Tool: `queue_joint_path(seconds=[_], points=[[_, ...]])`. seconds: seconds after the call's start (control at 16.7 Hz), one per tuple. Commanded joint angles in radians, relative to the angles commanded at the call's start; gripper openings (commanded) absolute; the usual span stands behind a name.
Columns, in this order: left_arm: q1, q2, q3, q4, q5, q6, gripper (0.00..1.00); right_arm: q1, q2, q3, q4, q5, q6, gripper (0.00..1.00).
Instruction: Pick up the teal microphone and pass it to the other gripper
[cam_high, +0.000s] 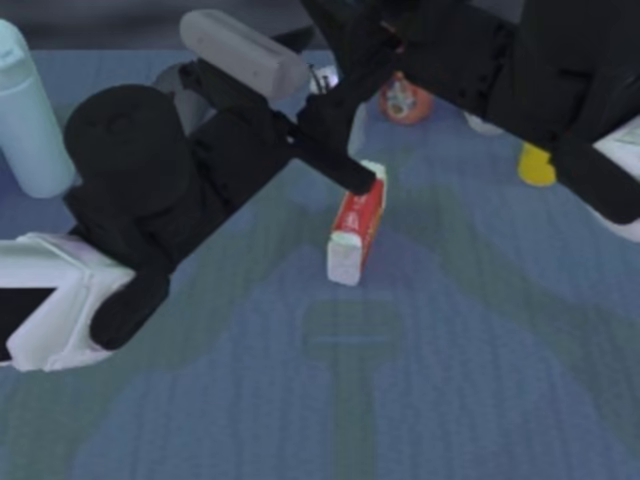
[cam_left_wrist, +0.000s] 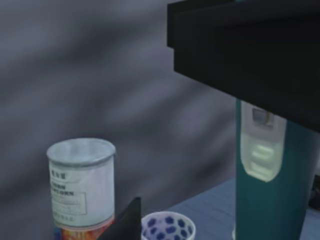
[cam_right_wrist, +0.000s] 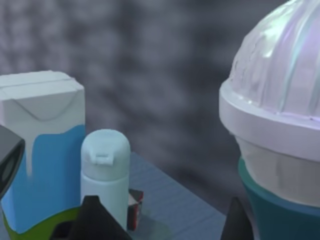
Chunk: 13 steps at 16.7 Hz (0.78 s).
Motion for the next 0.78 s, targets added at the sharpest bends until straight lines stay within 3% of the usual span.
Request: queue_joint_path(seconds=[0.42, 0.54, 0.78], points=[[0.011, 0.009, -0.012, 0.000, -0.015, 0.011, 1.00, -0.004, -0.010, 0.007, 0.001, 0.007, -0.004, 0.00], [0.020, -0.029, -0.049, -0.002, -0.009, 0.011, 1.00, -0.019, -0.024, -0.007, 0.001, -0.010, -0.001, 0.00], [0.054, -0.172, -0.189, -0.007, 0.009, 0.009, 1.00, -0.082, -0.081, -0.060, 0.002, -0.078, 0.000, 0.00]])
